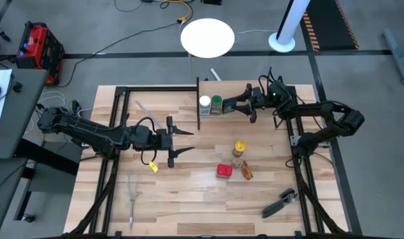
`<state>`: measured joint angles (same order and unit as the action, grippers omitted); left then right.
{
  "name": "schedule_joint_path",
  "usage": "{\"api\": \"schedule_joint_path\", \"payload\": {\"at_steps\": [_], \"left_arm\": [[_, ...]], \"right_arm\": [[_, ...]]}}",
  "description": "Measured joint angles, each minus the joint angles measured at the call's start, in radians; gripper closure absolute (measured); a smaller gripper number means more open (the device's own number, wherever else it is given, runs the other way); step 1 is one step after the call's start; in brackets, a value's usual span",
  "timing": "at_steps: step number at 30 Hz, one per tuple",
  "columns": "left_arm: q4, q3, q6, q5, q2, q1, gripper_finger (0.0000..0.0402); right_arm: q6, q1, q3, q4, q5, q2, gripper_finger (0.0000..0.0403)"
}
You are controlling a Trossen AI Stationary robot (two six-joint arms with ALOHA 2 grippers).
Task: Shelf spices
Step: Put the green seasoning can on the shelf
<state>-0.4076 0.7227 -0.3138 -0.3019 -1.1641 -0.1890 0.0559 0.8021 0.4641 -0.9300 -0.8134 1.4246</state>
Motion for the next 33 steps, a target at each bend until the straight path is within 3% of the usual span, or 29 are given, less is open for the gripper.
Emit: {"api": "schedule_joint_path", "payload": {"at_steps": [20, 33], "left_arm": [[0.000, 0.000, 0.000, 0.000, 0.000, 0.000, 0.0183], [-0.001, 0.000, 0.013, 0.000, 0.000, 0.000, 0.0183]], "right_arm": [[0.026, 0.000, 0.000, 0.004, 0.000, -0.003, 0.0216], [0.022, 0.006, 0.000, 0.106, 0.002, -0.182, 0.0216]]}}
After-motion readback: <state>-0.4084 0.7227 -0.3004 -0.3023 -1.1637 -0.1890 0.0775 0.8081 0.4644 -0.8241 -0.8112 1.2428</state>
